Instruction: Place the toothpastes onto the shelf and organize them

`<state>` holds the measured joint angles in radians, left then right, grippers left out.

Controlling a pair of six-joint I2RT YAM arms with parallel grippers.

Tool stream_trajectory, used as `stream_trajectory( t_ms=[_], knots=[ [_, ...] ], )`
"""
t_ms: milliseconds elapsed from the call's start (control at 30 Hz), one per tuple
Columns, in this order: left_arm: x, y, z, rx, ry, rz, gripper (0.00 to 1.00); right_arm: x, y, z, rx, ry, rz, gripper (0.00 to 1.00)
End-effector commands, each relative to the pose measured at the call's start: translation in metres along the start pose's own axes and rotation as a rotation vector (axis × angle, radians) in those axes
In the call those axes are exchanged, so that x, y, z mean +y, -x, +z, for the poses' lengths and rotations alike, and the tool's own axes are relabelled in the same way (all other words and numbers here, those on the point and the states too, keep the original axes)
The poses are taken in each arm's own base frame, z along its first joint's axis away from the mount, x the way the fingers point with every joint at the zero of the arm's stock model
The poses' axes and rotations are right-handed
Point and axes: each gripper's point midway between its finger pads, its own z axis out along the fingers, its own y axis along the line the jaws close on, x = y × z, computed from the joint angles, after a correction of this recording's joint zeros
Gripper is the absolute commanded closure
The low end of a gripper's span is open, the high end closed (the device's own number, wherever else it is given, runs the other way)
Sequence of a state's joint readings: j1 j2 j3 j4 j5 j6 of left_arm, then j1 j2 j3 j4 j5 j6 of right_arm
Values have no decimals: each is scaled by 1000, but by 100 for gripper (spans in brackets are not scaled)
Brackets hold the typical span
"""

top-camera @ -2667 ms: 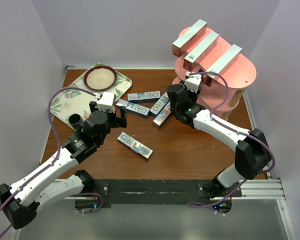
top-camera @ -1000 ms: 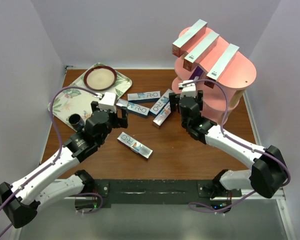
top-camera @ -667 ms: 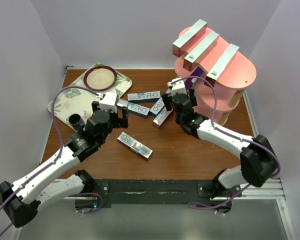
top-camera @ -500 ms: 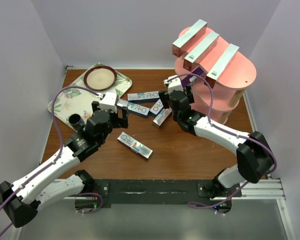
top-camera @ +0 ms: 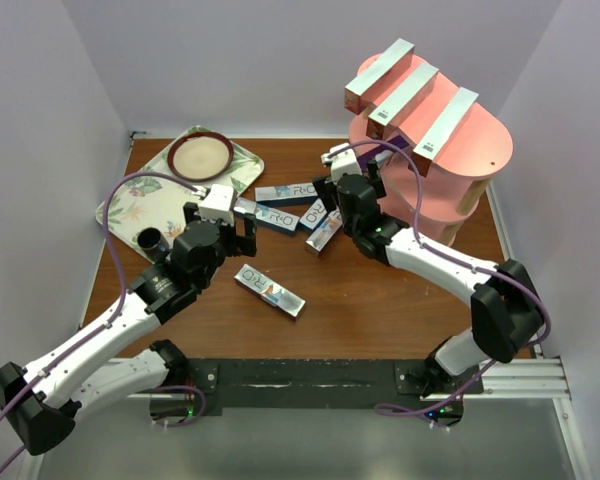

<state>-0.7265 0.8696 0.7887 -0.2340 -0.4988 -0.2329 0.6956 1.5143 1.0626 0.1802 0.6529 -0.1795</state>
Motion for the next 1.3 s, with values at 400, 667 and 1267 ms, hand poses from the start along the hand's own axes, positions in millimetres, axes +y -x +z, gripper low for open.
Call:
stream_trajectory(
  t_ms=[400,667,1267],
  knots=[
    [-1,2,3,-11,0,-9,4,64,43,-38,-72,353,4,3],
    [-1,0,5,-3,5,-3,4,61,35,-8,-48,262,-55,2],
    [0,2,4,-8,10,-6,4,21,31,29,-26,128,-54,2]
  ],
)
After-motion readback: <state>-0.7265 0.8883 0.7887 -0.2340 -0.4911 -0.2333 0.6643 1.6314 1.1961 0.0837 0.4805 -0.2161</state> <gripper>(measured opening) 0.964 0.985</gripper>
